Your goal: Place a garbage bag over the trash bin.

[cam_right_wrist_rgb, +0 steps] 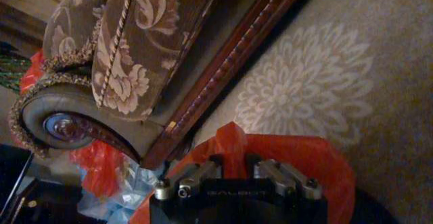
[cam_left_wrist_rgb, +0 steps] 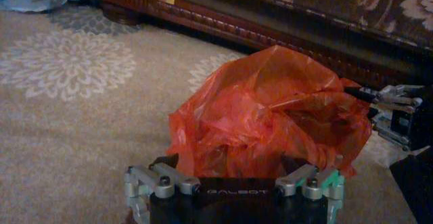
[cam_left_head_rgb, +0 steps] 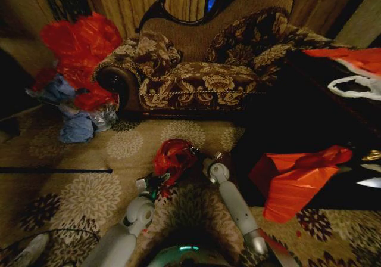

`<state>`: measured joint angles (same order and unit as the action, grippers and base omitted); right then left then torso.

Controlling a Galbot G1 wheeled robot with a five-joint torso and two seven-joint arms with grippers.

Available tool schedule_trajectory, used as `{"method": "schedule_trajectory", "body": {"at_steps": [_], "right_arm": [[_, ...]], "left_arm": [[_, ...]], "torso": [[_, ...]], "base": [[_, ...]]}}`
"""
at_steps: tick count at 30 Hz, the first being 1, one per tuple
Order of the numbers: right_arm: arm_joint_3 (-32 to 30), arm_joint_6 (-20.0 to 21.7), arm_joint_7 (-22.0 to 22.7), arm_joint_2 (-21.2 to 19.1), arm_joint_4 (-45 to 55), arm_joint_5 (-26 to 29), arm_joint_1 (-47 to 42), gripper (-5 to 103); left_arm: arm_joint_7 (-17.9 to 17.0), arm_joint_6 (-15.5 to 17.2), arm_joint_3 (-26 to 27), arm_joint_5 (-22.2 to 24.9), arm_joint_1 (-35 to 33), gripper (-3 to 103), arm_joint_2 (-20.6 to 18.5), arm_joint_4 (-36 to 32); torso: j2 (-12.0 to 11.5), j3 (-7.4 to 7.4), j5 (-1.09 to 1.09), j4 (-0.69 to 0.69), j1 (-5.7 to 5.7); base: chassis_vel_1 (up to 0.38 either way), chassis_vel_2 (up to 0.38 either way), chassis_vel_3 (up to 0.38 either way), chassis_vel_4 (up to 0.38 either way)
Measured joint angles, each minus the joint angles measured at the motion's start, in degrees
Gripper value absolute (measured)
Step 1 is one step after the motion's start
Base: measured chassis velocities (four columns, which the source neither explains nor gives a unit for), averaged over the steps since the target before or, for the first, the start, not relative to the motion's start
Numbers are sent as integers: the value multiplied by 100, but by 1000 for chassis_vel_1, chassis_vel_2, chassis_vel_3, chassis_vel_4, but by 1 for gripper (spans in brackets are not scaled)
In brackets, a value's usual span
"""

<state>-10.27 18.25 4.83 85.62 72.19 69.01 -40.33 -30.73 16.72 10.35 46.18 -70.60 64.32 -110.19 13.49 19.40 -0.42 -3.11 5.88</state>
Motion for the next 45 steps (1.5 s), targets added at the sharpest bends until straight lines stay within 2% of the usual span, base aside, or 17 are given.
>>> {"method": "schedule_trajectory", "body": {"at_steps": [1, 3, 6, 15, 20, 29, 37, 44, 45], "right_arm": [[-2, -2, 25, 2, -14, 6, 18, 17], [-6, -12, 74, 3, -31, 11, 35, 6], [-14, -54, 219, 12, -76, 19, 67, 1], [-65, -178, 485, 111, -215, -2, 194, 0], [-86, -204, 493, 146, -415, -117, 302, 0], [-127, -257, 230, 229, -1004, -518, 453, 0], [-147, -363, 1, 382, -1536, -843, 554, 0], [-94, -377, -40, 382, -1587, -949, 577, 0], [-72, -333, -42, 354, -1500, -957, 540, -3]], "left_arm": [[1, -4, 4, 0, 2, 100, -1, 0], [1, -10, 11, -1, 7, 100, -4, 2], [0, -19, 23, 0, 22, 100, -4, -4], [-53, -3, 86, 102, -30, 100, -45, -240], [-85, 4, 151, 126, -106, 100, -90, -374], [-168, 62, 310, 257, -179, 100, -210, -605], [-171, 75, 306, 271, -75, 100, -114, -518], [-164, 87, 245, 284, 2, 100, -54, -524], [-172, 110, 217, 362, 24, 100, -57, -575]], "torso": [[0, 0, 0, 0, 0], [0, 0, 0, 0, 0], [0, 0, 0, 0, 0], [0, 0, 0, 0, 0], [1, 0, 0, 0, 0], [1, 0, 0, 0, 0], [1, 0, -1, 0, 0], [1, 0, 0, 1, 0], [1, 0, 0, 1, 0]], "base": [[0, 0, 0, 0], [0, 0, 0, 0], [0, 0, 0, 0], [0, 0, 0, 0], [0, 0, 0, 0], [0, 0, 0, 0], [0, 0, 0, 0], [0, 0, 0, 0], [0, 0, 0, 0]]}}
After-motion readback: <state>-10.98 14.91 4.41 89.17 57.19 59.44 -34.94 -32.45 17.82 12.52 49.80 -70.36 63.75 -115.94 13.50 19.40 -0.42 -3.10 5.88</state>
